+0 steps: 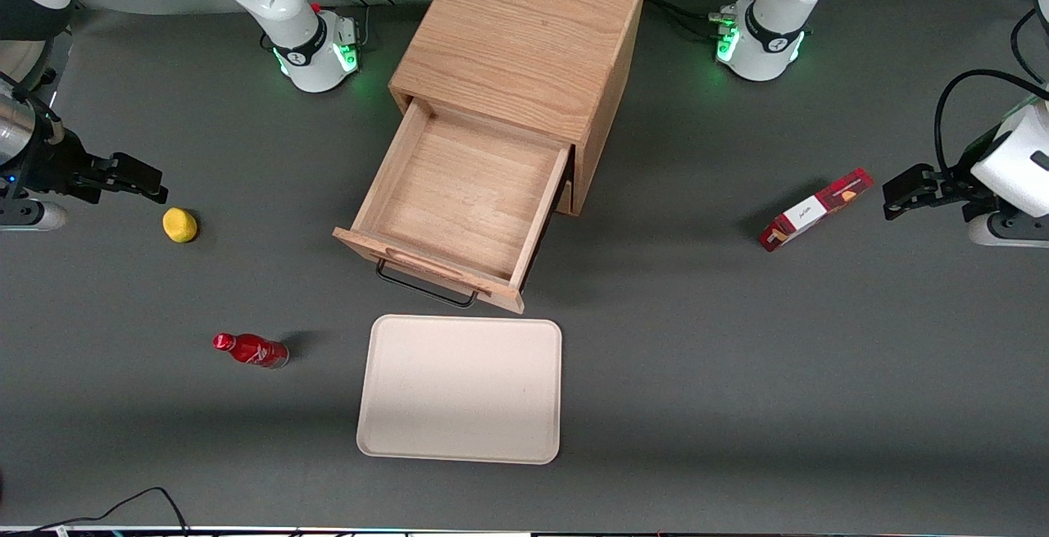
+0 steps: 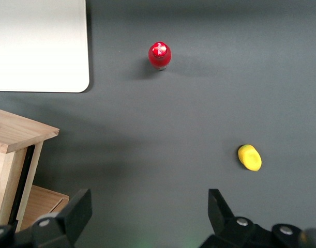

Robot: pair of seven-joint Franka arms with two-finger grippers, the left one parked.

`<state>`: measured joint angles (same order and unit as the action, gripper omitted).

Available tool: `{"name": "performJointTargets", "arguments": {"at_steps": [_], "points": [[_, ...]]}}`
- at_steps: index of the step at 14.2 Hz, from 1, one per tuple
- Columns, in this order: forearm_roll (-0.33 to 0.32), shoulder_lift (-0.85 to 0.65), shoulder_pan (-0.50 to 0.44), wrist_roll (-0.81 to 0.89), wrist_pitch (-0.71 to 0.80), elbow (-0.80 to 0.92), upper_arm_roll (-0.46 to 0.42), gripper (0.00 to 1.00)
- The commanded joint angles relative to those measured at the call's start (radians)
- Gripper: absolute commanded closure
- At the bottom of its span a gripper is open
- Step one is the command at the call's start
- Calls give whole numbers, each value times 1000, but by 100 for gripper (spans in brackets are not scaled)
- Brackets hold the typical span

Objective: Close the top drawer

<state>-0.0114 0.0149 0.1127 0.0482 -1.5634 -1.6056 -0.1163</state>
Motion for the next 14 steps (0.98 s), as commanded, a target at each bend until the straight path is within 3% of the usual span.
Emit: {"name": "performJointTargets", "arguments": {"at_steps": [1, 14], "points": [[-1, 5, 18, 10, 6, 16, -2, 0], [5, 2, 5, 19, 13, 21, -14, 0]]}}
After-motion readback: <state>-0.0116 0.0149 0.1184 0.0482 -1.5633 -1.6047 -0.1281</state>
